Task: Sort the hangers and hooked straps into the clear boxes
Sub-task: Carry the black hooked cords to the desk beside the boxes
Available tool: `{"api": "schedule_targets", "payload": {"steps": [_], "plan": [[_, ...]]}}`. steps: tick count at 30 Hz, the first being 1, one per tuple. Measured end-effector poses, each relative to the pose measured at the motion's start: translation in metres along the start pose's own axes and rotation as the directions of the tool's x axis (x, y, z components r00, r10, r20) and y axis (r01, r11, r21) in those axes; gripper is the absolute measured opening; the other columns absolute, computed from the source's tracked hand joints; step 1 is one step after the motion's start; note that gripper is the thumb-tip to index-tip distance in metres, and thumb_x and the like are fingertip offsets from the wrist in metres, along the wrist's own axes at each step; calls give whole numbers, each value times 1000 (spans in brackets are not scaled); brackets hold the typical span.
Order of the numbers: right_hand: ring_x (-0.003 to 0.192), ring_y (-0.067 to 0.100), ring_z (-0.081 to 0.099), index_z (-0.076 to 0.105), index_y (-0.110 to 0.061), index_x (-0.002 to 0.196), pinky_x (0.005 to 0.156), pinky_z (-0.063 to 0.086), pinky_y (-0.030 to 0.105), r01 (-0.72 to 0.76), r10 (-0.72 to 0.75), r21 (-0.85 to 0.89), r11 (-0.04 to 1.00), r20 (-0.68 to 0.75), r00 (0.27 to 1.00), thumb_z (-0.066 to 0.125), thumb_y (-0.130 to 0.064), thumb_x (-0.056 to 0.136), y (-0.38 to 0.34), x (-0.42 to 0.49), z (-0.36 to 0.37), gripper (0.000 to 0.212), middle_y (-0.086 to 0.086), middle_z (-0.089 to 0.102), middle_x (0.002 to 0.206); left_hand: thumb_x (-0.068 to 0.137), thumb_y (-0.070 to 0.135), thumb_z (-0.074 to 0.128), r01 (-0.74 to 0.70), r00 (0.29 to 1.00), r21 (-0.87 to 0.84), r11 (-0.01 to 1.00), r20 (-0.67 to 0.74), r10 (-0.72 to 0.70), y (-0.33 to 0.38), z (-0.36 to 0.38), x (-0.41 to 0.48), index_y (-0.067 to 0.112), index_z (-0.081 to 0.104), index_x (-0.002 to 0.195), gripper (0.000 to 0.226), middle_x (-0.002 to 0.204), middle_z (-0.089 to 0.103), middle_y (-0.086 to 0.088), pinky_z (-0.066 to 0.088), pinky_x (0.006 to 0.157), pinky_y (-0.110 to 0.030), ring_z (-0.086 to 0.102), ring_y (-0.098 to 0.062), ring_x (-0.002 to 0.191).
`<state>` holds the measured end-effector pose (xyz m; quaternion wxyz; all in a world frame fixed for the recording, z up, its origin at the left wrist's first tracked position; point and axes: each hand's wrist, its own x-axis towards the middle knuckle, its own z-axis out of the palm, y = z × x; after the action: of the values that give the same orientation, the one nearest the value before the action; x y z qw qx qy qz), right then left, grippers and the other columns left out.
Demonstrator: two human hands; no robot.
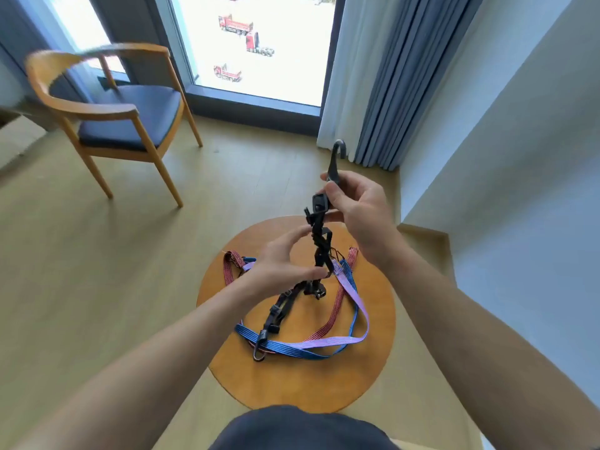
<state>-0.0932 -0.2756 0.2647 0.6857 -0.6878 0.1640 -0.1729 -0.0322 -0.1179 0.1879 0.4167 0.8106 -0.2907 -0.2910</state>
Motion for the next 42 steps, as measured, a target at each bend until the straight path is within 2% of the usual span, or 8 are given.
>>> {"api": "schedule_targets", "payload": {"steps": [6, 8, 15, 21, 27, 31, 35, 42], "plan": [[81, 28, 74, 64, 2, 110, 72, 62, 40, 65, -59, 56, 996, -95, 994, 65, -12, 98, -32, -6, -17, 18, 13, 72, 89, 95, 17, 73, -52, 997, -300, 953, 31, 64, 29, 1, 7, 28, 76, 96, 11, 100, 79, 3, 55, 89, -24, 71, -21, 103], [83, 29, 75, 65, 1, 108, 75, 63, 44, 94, -82, 82, 992, -146, 986, 68, -12, 96, -39, -8, -27, 19, 15, 74, 89, 98, 16, 69, -66, 995, -279, 958, 60, 86, 33, -3, 7, 16, 73, 99, 4, 102, 77, -11, 57, 94, -37, 72, -31, 103], [87, 35, 75, 68, -6, 101, 70, 63, 44, 152, -107, 143, 978, -282, 954, 79, -20, 88, -51, -3, -55, 22, 15, 75, 91, 93, 43, 68, -42, 948, -381, 924, 277, 157, 38, -9, 2, 5, 66, 116, 46, 86, 72, -4, 55, 71, -20, 65, -13, 73], [85, 31, 76, 66, -22, 88, 64, 58, 30, 232, -220, 0, 973, -314, 923, 86, -19, 79, -36, -5, -64, 23, 13, 75, 88, 95, 16, 72, -14, 994, -336, 942, 101, 50, 30, -17, 11, 9, 72, 96, 7, 62, 64, 0, 58, 70, -31, 61, -16, 60], [89, 17, 75, 74, -31, 104, 80, 62, 37, 337, -388, -272, 901, -163, 907, 84, -25, 82, -23, -13, -57, 25, -6, 78, 95, 104, 33, 59, 168, 985, -697, 697, 139, -99, 55, -30, 20, 10, 64, 89, 27, 59, 47, 3, 57, 58, -36, 49, -15, 51], [93, 15, 72, 79, -17, 105, 79, 62, 35, 472, -527, -424, 773, -17, 849, 85, -12, 80, -17, -18, -45, 26, -3, 76, 100, 105, 46, 53, 237, 971, -821, 519, 193, -138, 76, -40, 21, 13, 61, 83, 40, 76, 66, -8, 60, 64, -37, 68, -26, 68], [90, 19, 72, 80, -8, 104, 75, 60, 40, 556, -645, -530, 640, 24, 764, 83, -8, 82, -1, -21, -42, 22, 5, 76, 99, 107, 49, 47, 150, 988, -767, 624, 89, -128, 84, -57, 28, 14, 59, 98, 38, 89, 76, -11, 61, 87, -57, 77, -35, 91], [86, 28, 70, 76, -13, 116, 68, 60, 43, 545, -654, -773, 324, 234, 720, 76, 7, 82, 58, -23, -52, 39, 13, 73, 105, 98, 3, 58, -26, 998, -704, 710, -54, -16, 100, -70, 28, 12, 58, 98, 10, 68, 41, 0, 35, 51, -28, 36, -13, 52]]}}
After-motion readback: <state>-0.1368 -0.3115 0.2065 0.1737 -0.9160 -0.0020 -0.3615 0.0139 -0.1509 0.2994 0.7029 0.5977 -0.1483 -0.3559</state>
